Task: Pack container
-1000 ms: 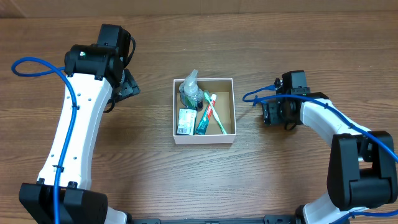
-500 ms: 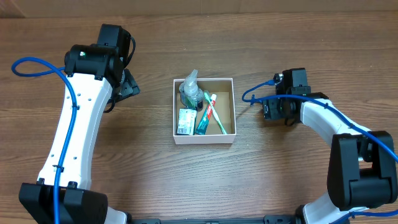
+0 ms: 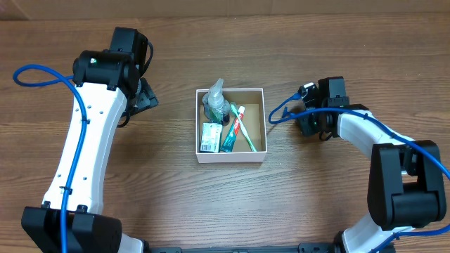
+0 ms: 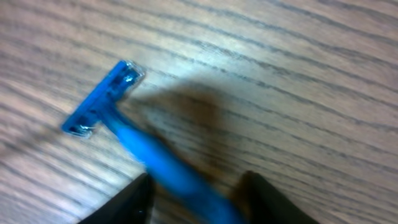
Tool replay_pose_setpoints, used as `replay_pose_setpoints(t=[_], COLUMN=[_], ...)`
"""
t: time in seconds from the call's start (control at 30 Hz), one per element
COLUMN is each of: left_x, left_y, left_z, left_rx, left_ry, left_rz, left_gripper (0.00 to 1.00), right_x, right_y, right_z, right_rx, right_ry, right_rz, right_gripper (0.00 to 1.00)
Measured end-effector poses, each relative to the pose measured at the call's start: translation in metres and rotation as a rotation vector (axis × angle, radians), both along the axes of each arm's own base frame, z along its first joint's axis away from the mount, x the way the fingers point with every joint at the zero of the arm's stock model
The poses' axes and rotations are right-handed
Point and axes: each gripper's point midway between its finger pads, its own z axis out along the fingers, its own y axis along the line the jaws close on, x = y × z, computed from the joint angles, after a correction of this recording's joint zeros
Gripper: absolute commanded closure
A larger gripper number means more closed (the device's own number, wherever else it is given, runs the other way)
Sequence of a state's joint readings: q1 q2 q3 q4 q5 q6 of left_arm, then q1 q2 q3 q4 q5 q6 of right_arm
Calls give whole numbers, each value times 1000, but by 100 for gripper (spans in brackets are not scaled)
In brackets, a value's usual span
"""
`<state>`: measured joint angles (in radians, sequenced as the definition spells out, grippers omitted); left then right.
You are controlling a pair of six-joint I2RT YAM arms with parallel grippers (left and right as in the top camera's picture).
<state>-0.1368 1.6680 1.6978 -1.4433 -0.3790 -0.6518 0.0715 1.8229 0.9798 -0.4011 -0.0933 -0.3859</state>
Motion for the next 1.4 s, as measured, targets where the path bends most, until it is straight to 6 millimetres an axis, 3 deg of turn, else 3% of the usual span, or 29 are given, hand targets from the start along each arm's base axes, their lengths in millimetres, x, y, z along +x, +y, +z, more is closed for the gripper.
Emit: replay_pose_setpoints(t=[0.27,0.4,0.53,0.73,0.97,1.17,1.27,1.4], left_x=[0,0,0,0,0,0,0,0], left_y=[0,0,0,0,0,0,0,0], left_z=[0,0,0,0,0,0,0,0], left_rx=[0,0,0,0,0,0,0,0], left_ry=[0,0,0,0,-1,-1,-1,-1], left_rz=[0,0,0,0,0,0,0,0], left_gripper=[0,0,0,0,0,0,0,0], right_x=[1,-2,-7,0,11,-8,-19,-37], right_y=[-4,-5,-5,3,32,78,101,147], right_z=[0,1,4,33,103,172,185,187], right_rx=[-6,-2,14,105,265,375,394,388], right_ry=[3,39,114,195,249,187,181,199], right_rz=[-51,-84,-150,-322,-321,-225,-185,-104], right_gripper=[89,96,96,96,96,96,96,96])
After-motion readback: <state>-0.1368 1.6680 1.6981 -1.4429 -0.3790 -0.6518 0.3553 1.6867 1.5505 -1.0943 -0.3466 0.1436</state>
